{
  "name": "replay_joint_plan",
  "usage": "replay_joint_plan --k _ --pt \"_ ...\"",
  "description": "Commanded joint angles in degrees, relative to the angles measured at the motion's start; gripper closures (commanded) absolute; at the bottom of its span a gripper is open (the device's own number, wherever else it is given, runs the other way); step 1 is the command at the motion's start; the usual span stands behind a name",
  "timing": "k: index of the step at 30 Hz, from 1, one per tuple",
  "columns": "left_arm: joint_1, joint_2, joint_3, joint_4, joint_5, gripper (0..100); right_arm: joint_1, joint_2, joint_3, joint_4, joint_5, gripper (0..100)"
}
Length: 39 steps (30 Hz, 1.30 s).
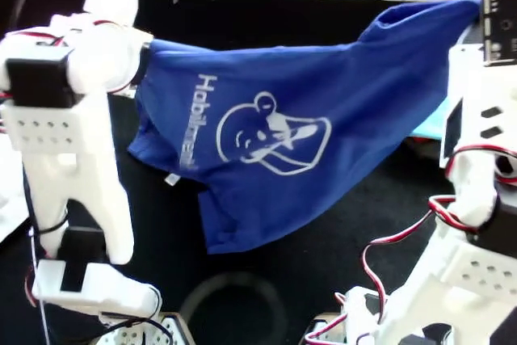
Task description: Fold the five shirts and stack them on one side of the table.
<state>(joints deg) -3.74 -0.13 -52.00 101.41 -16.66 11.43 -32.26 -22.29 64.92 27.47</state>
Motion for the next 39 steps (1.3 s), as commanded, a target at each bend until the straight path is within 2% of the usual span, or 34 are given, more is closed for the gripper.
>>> replay_joint_plan --k 1,9,12,17,31,35,39 --pt "0.13 -5.93 -2.15 0.09 0.44 99 0.04 1.27 -9.19 -0.92 0.0 99.3" --pt "0.84 -11.03 -1.89 0.09 0.44 99 0.04 1.89 -21.67 -1.54 0.35 99.3" --pt "0.92 -11.47 2.07 0.0 0.44 99 0.13 1.89 -25.19 -4.62 0.44 99.3" --pt "0.92 -11.65 5.23 -0.09 0.35 99 3.03 1.89 -26.24 -7.52 0.44 99.3" --pt "0.92 -22.2 3.21 -0.18 0.09 99 3.12 0.66 -29.49 -6.9 0.35 99.3" --pt "0.92 -20.44 4.62 -0.18 0.09 99 2.77 1.27 -27.21 -0.84 0.0 99.3" --pt "0.92 -18.15 6.02 -0.18 0.09 99 -2.42 0.66 -17.71 6.99 -0.09 99.3"
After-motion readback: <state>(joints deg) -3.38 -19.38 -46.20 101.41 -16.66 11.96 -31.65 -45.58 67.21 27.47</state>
